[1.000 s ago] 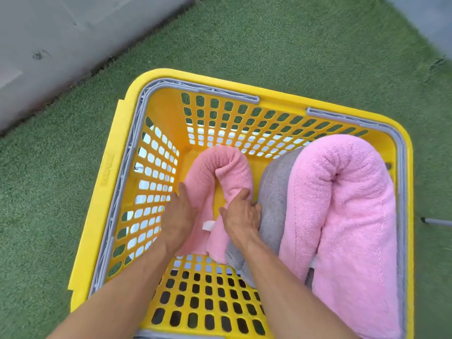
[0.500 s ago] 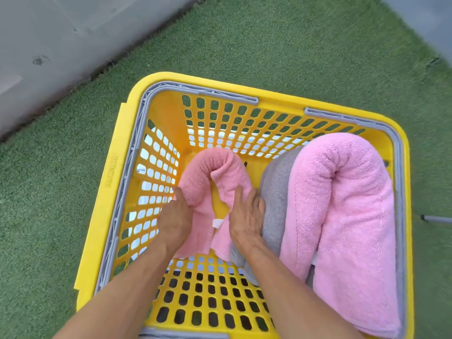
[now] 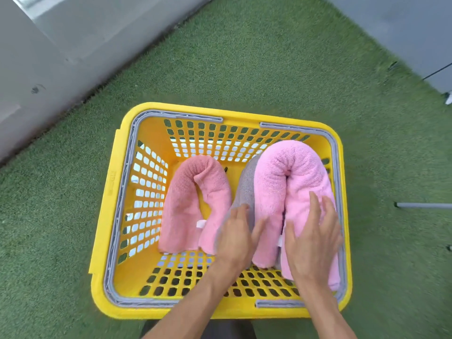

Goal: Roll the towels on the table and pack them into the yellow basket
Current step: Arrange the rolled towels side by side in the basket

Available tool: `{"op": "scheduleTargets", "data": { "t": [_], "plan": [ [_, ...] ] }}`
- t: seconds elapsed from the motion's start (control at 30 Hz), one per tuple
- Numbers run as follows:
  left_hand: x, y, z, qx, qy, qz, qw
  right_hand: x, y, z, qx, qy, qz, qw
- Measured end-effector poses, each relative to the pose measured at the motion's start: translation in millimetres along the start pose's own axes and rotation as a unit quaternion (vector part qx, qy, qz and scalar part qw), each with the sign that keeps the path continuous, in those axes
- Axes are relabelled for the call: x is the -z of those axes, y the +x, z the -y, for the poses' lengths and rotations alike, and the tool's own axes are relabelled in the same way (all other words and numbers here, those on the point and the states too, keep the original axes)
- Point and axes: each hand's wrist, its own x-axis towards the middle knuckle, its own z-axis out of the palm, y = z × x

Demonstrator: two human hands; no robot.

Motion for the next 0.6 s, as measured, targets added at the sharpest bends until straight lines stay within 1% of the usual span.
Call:
{"op": "scheduleTargets", "data": {
  "t": [0.1,0.2,0.27,0.33,0.4,0.43,0.53,0.6],
  "plan": [
    [-26,-8,-28,0.024,-0.020,0.029,0.999,0,5,-14,-0.029,-0.003,0.013,0.999],
    [-39,-4,-30,0.066,-0.011,0.012,0.998,0,9,-16,-0.040,-0.013,0.041,0.998],
    [-42,1,-30,0.082,-0.005,0.000,0.997,0,13,-15,-0.041,-0.039,0.086,0.995],
    [-41,8,-28,0.094,-0.009,-0.006,0.996,1,20,-14,-0.048,-0.034,0.142,0.988],
    [-34,15,-24,0.098,-0.036,-0.015,0.994,6,26,-16,-0.062,0.008,0.174,0.983],
    [-29,17,-23,0.093,-0.057,-0.018,0.994,11,28,-16,-0.065,0.038,0.174,0.982],
    [-6,11,-23,0.071,-0.126,-0.023,0.989,28,23,-6,-0.041,0.122,0.154,0.980],
    [19,4,-18,0.052,-0.144,-0.048,0.987,29,12,9,-0.026,0.167,0.141,0.976]
  ]
}}
